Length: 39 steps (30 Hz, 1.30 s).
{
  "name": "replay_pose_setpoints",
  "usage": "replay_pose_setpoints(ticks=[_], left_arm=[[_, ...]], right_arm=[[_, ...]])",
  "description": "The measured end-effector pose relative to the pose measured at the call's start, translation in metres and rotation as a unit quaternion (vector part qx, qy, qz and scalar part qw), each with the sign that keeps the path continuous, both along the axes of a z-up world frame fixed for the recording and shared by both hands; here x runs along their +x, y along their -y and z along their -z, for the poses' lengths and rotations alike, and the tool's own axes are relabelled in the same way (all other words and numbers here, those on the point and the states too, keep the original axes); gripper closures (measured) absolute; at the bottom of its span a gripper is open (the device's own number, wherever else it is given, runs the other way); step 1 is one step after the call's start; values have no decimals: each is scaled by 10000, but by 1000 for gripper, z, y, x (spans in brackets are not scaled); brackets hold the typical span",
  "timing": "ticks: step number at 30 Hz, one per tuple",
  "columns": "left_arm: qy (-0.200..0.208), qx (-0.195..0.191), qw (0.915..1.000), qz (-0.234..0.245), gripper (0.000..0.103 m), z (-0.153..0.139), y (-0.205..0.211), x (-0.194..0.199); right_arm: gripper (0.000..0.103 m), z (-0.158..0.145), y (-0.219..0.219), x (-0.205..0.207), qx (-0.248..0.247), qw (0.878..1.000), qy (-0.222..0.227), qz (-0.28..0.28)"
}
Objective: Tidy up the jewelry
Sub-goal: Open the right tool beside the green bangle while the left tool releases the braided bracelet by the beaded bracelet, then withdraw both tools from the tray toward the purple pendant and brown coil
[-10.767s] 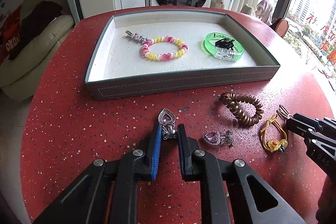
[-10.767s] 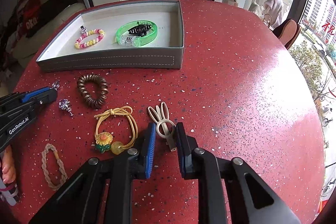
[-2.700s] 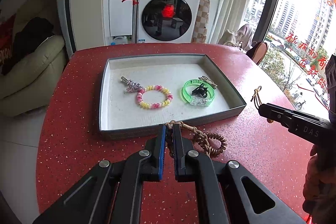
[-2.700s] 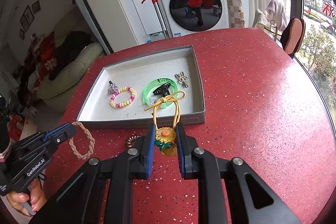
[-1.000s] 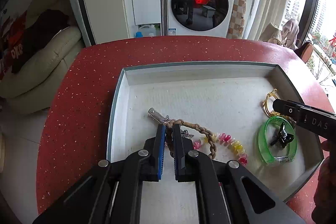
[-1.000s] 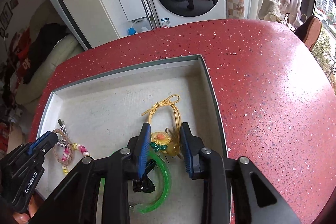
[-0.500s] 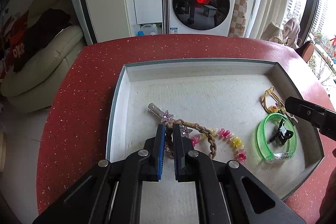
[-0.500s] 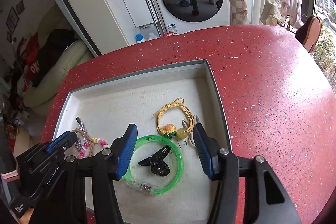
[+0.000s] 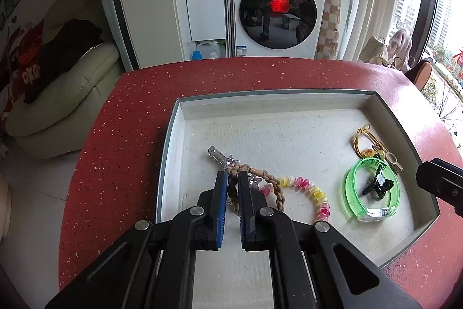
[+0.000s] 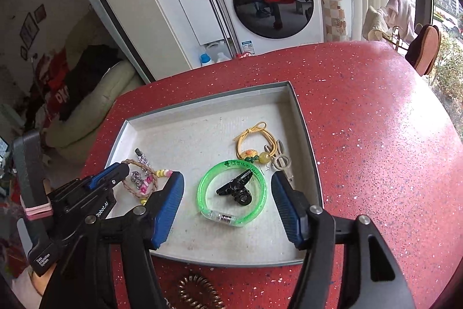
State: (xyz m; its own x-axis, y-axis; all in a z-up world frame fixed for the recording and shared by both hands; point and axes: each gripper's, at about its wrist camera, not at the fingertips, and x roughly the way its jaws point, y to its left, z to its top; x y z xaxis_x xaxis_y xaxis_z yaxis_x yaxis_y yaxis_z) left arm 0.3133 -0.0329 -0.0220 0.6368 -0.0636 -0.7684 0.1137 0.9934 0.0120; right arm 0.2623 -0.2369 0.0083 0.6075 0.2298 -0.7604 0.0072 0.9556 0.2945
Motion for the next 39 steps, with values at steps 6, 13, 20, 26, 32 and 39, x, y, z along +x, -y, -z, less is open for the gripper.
replay_pose_setpoints(ticks=[6,13,20,26,32,39], left_arm=[[22,-40,10000,-31,78,-4,-4,-4],[402,-119,9991,-111,0,-21,-12,-20],[468,-189,9987,-46,0,-32,-18,-41],[409,-453,9981,-79,0,-39,-30,-63],[314,-598,9975,184,0,-41,-27,-88],[195,-438,9985,245,0,-31,-21,-122]], right_arm=[[35,0,1,-12,45,10000,-88,-2],[29,-4,2,-28,67,9999,-76,-40],[20,-9,-3,-44,122,9999,-23,-117],[16,-15,-8,-62,-24,9998,138,-119],[15,-20,-9,-82,85,9994,271,-208],[15,-15,-6,-103,128,9997,66,-187]])
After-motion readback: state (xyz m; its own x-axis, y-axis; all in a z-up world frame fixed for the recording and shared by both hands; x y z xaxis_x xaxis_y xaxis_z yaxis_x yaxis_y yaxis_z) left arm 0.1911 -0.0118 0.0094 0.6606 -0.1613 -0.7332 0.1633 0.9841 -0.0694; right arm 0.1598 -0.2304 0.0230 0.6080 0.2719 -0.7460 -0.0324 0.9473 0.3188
